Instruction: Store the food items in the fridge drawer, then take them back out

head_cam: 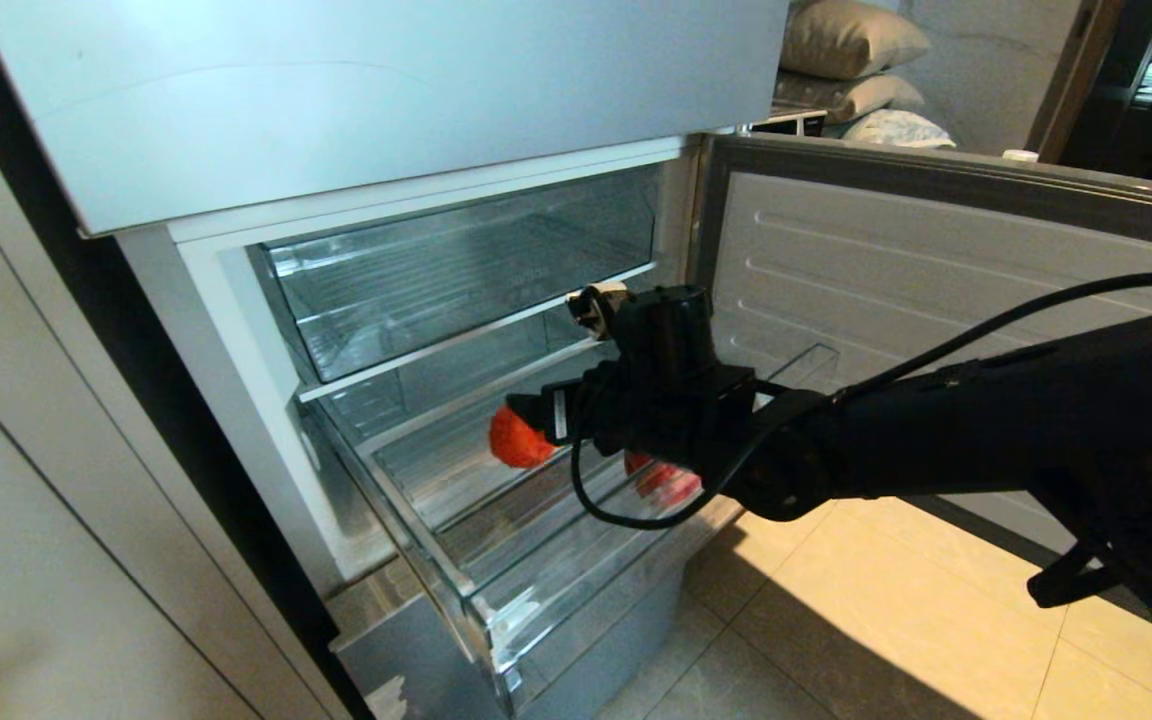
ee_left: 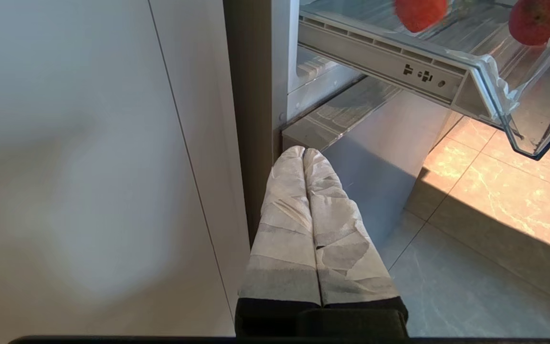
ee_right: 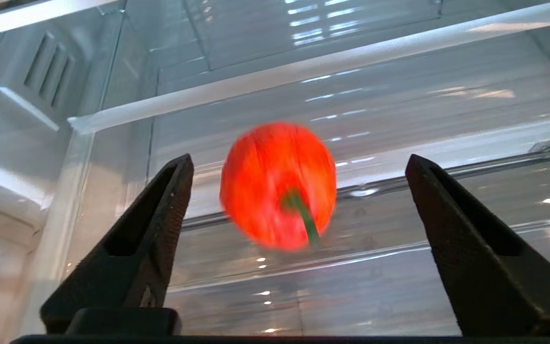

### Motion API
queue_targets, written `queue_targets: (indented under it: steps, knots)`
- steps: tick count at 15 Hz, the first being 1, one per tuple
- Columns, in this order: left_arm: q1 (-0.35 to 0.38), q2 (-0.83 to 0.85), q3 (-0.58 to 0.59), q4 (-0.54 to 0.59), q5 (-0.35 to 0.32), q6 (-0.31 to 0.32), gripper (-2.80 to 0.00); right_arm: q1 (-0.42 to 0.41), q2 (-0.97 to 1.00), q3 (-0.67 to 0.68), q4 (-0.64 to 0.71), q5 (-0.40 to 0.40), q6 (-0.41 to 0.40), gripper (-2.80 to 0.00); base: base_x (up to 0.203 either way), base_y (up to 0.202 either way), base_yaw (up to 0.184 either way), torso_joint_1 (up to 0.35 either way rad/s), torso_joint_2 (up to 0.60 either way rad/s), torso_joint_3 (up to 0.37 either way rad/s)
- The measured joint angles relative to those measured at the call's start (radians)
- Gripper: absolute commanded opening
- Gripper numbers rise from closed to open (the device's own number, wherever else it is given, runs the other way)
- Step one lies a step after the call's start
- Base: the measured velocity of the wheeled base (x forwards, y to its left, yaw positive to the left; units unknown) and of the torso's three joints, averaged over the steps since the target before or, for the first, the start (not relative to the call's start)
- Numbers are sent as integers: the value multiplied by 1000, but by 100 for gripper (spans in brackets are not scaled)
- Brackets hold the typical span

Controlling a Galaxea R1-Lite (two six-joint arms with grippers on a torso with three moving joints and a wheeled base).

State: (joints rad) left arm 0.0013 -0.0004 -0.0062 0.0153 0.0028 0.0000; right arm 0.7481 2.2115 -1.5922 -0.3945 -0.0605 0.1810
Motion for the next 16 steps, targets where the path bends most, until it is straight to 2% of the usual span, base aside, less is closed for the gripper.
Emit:
queue_targets:
  steps: [3,4,9,16]
  knots:
    - [0,0,0,0,0,0,-280,2,-16,-5,3,-15,-1,0,0,0,0,0,0,0]
    - [0,0,0,0,0,0,-280,6,-35,-5,18,-19,-1,-280,0,0,0,0,0,0]
    - [0,0,0,0,0,0,-280,52,-211,94,98,-59,-2,-280,0,0,0,0,0,0]
    - [0,0,0,0,0,0,-280,153,-579,435,247,-129,8,-280,0,0,0,0,0,0]
